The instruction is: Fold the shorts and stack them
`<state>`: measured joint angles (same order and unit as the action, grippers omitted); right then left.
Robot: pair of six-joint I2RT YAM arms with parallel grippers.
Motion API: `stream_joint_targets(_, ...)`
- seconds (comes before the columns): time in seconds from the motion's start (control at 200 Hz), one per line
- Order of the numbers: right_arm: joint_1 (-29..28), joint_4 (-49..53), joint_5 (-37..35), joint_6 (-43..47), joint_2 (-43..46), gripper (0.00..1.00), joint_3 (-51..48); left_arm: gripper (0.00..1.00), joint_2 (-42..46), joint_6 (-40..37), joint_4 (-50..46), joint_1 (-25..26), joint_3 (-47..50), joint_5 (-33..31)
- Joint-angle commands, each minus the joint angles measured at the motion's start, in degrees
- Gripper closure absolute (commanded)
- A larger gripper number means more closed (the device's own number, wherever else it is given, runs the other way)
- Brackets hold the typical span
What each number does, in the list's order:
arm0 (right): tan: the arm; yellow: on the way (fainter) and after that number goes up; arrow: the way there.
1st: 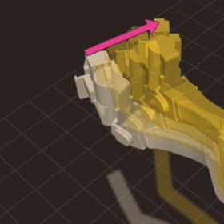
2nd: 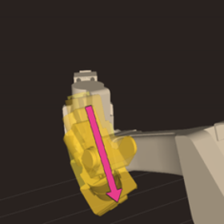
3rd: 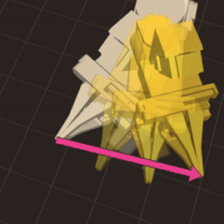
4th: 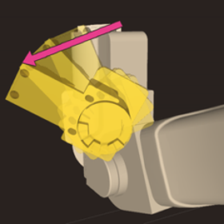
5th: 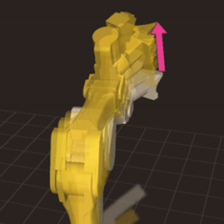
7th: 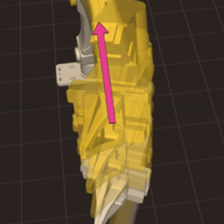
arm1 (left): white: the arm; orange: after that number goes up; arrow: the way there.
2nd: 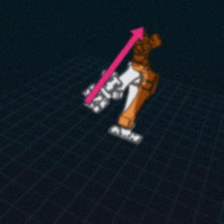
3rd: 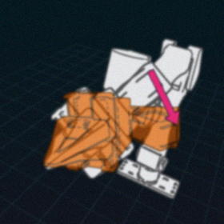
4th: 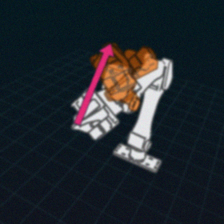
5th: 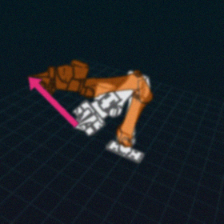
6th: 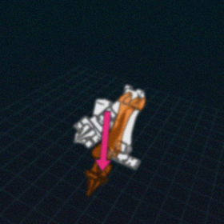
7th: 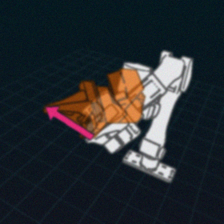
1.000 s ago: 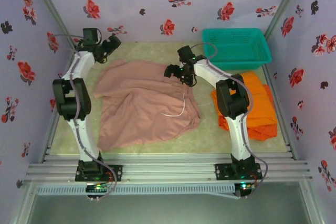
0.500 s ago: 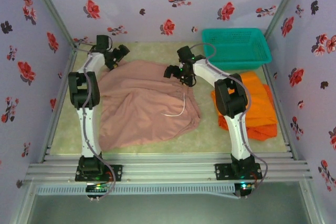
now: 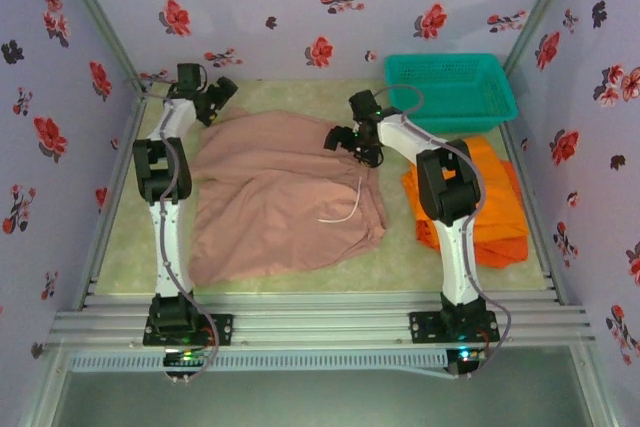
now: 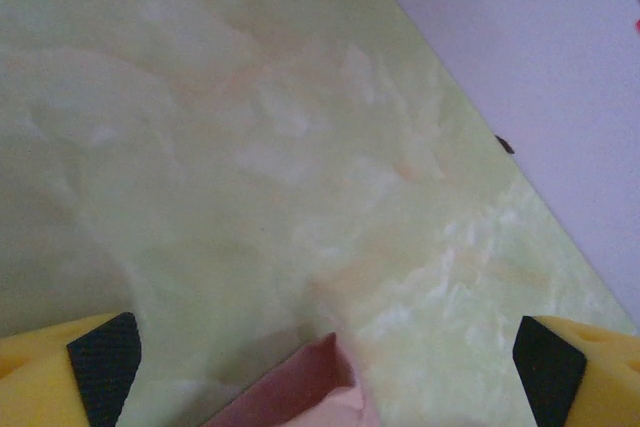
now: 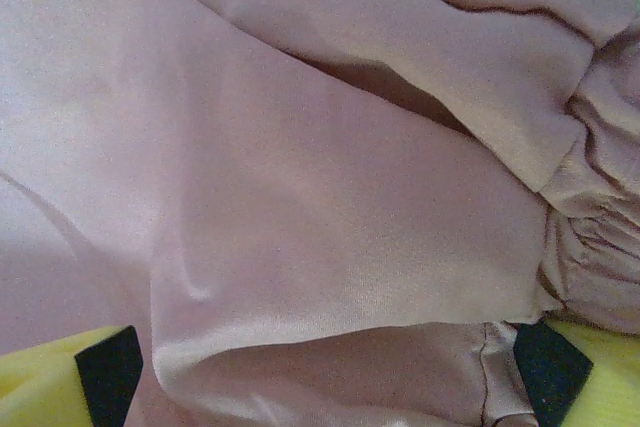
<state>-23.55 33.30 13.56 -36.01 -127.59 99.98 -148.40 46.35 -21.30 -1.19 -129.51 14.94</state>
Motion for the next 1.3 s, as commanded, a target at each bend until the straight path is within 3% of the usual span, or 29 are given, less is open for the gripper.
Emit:
stream_joint_targets(0.0,1.3,1.9,-3.1,-0.8,0.8,0.01,-1.8,0.01,-5.1,0.9,-0.3,-1.8,-2.6,-4.0)
stream_joint_targets(0.15,1.3,1.8,-2.6,-1.4,0.5,0.01,-1.3,0.01,-6.9,0.7,0.2,-2.5,-7.0,-4.4)
stream_joint_targets(0.28,1.2,1.0,-0.8,-1.3,0.2,0.01,-0.1,0.01,0.7,-2.1,3.2,-2.0,-2.2,-4.0)
stream_joint_targets(0.405,0.6,-1.6,1.5,-1.2,2.8,0.01,-0.1,0.01,14.6,-5.1,7.2,-2.0,9.3,-4.4)
stream_joint_targets(0.645,-2.4,-2.3,0.0,0.6,13.5,0.01,-2.1,0.01,45.3,-4.1,2.9,-2.1,36.6,-8.2)
stream_joint_targets(0.84,-5.9,-3.0,-2.5,1.1,25.0,0.01,-11.3,0.01,70.7,-0.3,-4.0,-1.6,59.8,-8.3)
stream_joint_targets(0.975,-7.7,-5.5,-1.9,-0.4,31.8,0.01,-20.1,0.01,83.7,5.2,-5.3,1.9,75.3,-7.1)
stream_joint_targets(1.12,-9.3,-8.2,-1.0,-2.2,36.0,0.01,-28.9,0.01,88.4,7.7,-3.0,7.5,85.0,-6.7)
stream_joint_targets(1.295,-9.8,-12.7,0.5,-3.5,35.3,0.01,-35.0,0.01,80.8,6.6,8.2,9.2,84.5,-3.6)
